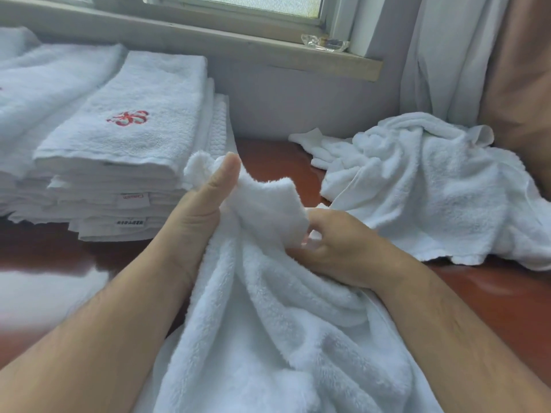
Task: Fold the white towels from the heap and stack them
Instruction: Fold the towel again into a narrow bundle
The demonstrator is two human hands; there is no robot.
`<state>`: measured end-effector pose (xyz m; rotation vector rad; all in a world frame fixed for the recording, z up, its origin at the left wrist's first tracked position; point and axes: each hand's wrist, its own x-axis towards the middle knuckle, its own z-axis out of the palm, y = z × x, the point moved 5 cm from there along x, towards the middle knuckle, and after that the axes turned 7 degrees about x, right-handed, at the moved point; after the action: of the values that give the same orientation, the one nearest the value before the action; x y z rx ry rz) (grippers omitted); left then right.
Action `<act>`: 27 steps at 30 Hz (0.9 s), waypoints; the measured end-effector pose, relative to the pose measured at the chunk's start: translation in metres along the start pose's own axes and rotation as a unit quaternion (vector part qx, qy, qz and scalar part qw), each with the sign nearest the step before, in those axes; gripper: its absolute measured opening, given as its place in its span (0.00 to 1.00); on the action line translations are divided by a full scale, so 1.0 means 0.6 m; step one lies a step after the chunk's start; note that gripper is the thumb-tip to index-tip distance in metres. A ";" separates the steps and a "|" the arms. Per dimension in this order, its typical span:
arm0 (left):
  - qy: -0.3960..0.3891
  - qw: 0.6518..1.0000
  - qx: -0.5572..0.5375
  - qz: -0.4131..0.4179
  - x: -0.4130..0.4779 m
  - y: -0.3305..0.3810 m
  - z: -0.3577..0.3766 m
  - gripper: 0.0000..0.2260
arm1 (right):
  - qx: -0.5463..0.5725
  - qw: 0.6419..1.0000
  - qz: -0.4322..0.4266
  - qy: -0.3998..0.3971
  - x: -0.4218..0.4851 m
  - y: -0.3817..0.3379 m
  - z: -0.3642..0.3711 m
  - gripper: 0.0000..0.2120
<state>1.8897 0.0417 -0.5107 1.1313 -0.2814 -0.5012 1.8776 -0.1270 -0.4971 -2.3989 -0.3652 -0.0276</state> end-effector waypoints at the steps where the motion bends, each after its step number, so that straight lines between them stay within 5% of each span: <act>1: 0.012 1.000 -0.021 0.010 0.001 0.001 -0.004 0.47 | 0.043 0.998 -0.005 0.040 -0.003 0.001 -0.007 0.07; 4: 0.021 0.999 0.009 0.022 0.011 0.009 -0.006 0.34 | 0.219 0.959 -0.031 0.176 -0.014 0.013 -0.042 0.05; 8: 0.014 0.985 0.122 0.121 0.027 0.020 -0.001 0.16 | 0.418 0.804 -0.052 0.421 -0.035 0.048 -0.108 0.11; 12: 0.099 0.935 0.314 0.131 0.052 0.014 -0.017 0.20 | 0.418 0.738 -0.039 0.529 -0.054 0.071 -0.139 0.07; 14: 0.165 0.908 0.364 0.127 0.055 0.014 -0.032 0.18 | 0.442 0.781 -0.039 0.439 -0.045 0.076 -0.137 0.14; 16: 0.184 0.906 0.348 0.157 0.053 0.018 -0.036 0.10 | 0.350 0.892 -0.030 0.283 -0.033 0.067 -0.116 0.27; 18: 0.165 0.903 0.351 0.188 0.049 0.023 -0.029 0.03 | 0.248 0.959 0.005 0.135 -0.022 0.056 -0.075 0.41; 20: 0.152 0.902 0.346 0.208 0.046 0.025 -0.025 0.04 | 0.193 0.979 0.036 0.057 -0.012 0.053 -0.041 0.46; 23: 0.165 0.884 0.374 0.226 0.047 0.026 -0.027 0.07 | 0.139 0.989 0.049 0.032 0.000 0.047 -0.010 0.36; 27: 0.203 0.833 0.448 0.254 0.045 0.018 -0.028 0.16 | 0.224 0.970 0.087 0.026 0.005 0.054 0.016 0.19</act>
<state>1.9233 0.0447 -0.5089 1.9528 -0.4434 0.4226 1.8882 -0.1429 -0.5249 -1.9678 -0.1178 0.0655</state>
